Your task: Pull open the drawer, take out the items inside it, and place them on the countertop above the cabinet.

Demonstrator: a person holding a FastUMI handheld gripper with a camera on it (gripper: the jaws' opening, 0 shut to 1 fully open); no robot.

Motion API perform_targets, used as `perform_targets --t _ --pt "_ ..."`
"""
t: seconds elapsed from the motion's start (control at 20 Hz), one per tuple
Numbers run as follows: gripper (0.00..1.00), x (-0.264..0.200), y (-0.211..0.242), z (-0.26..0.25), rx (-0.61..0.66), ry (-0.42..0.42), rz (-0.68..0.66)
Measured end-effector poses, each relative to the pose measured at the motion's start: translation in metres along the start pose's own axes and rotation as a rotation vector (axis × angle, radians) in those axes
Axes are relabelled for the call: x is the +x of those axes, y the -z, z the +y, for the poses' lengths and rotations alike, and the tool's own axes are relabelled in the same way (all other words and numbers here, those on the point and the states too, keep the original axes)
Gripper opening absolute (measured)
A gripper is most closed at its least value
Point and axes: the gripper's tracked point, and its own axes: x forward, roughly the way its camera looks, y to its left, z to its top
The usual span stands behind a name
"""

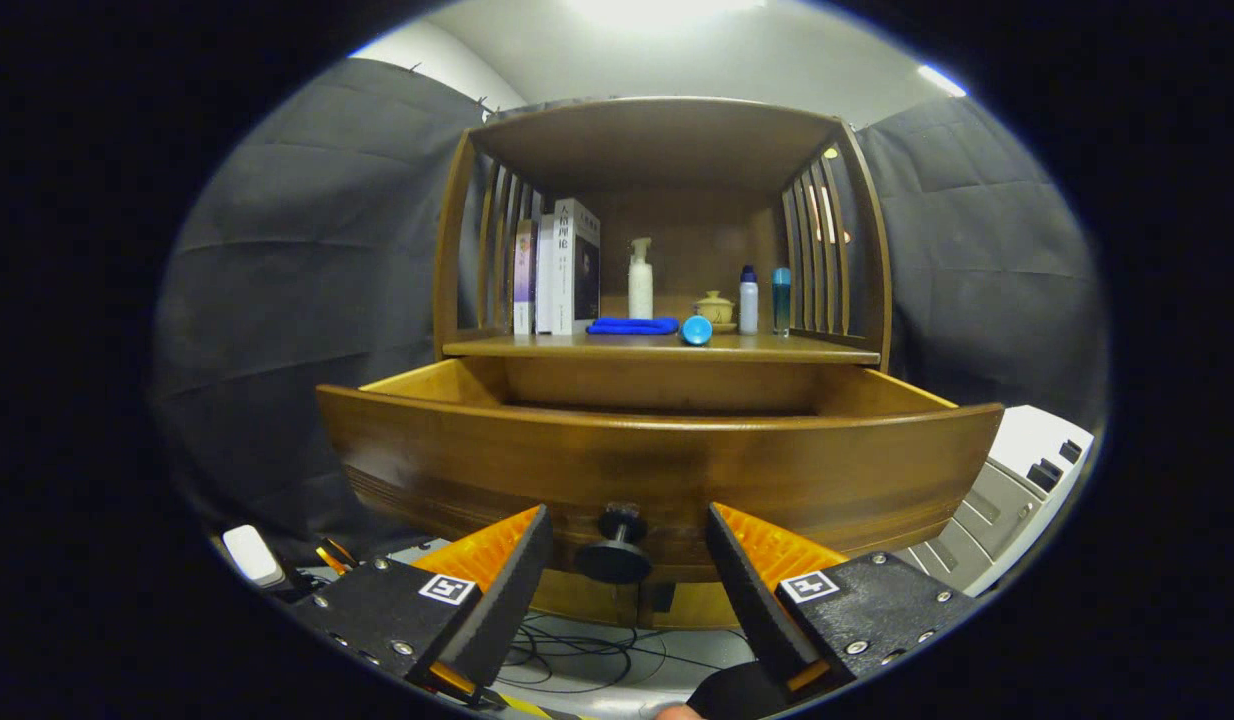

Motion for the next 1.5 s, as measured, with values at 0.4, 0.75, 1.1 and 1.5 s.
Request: perform_targets --t 0.4,0.75,1.1,1.5 --pt "0.95 0.010 0.006 -0.011 0.048 0.041 -0.006" --pt "0.95 0.017 0.005 -0.018 0.038 0.087 -0.020" --pt "0.95 0.022 0.002 -0.018 0.048 0.098 -0.028" --pt "0.95 0.045 -0.003 -0.020 0.053 0.100 -0.017"
